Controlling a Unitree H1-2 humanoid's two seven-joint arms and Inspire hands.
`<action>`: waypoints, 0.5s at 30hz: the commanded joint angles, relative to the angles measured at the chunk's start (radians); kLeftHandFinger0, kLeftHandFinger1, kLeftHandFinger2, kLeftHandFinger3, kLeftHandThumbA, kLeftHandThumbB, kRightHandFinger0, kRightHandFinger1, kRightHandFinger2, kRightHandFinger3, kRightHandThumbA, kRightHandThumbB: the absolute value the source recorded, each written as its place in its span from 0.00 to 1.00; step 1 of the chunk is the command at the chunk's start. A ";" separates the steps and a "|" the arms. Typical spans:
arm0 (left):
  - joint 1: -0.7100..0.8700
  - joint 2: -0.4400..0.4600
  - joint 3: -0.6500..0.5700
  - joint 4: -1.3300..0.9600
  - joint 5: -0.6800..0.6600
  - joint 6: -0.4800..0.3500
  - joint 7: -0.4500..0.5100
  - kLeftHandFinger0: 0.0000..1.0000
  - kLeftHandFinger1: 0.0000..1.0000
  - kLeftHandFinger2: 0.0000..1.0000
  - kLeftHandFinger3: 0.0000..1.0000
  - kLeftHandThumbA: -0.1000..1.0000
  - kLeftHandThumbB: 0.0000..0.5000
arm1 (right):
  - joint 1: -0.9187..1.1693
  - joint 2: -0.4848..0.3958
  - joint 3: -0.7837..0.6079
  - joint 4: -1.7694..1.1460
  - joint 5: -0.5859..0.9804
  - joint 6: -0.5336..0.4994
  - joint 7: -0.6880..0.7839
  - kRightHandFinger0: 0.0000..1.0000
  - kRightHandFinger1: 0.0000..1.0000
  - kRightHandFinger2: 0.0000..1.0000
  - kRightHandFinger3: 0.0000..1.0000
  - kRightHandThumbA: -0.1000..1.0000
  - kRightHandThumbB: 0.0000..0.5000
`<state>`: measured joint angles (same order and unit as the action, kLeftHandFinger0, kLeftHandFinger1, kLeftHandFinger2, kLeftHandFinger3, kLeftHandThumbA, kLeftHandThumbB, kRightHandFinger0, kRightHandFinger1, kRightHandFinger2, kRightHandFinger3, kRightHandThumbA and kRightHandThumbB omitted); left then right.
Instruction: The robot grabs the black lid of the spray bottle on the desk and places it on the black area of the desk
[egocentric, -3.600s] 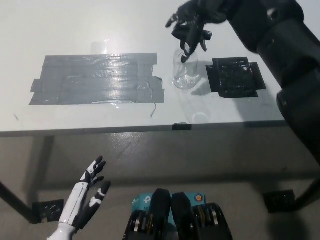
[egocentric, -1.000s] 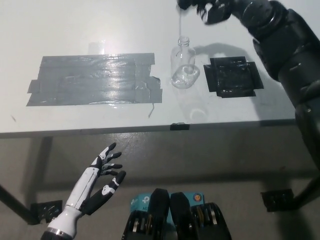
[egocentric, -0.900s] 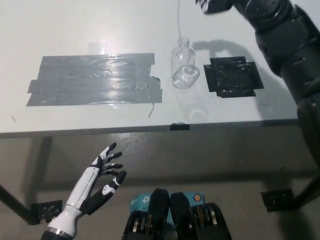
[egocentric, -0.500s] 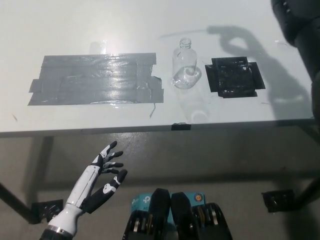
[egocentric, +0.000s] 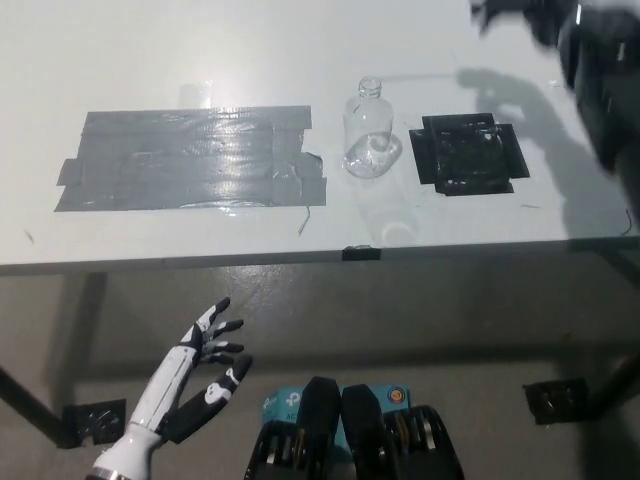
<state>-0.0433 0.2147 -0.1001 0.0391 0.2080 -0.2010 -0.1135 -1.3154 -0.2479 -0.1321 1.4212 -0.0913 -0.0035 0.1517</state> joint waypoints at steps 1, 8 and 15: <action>0.000 0.007 0.011 -0.020 -0.006 -0.038 0.013 0.68 0.69 0.82 1.00 0.76 0.22 | 0.031 0.016 -0.006 -0.010 0.040 -0.015 -0.055 0.30 0.29 0.46 0.51 0.00 0.74; -0.017 0.005 0.014 -0.025 0.002 -0.020 0.013 0.68 0.68 0.82 1.00 0.80 0.23 | 0.097 0.050 0.015 -0.008 0.034 -0.026 -0.063 0.35 0.32 0.48 0.52 0.00 0.76; -0.021 0.006 0.017 -0.024 -0.001 -0.014 0.010 0.72 0.69 0.83 1.00 0.80 0.22 | 0.082 0.041 0.120 -0.009 -0.030 -0.011 0.016 1.00 1.00 1.00 1.00 0.38 0.93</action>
<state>-0.0540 0.2139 -0.0945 0.0390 0.2122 -0.2029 -0.1127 -1.1679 -0.1919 -0.0654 1.4296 -0.0870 -0.0034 0.1244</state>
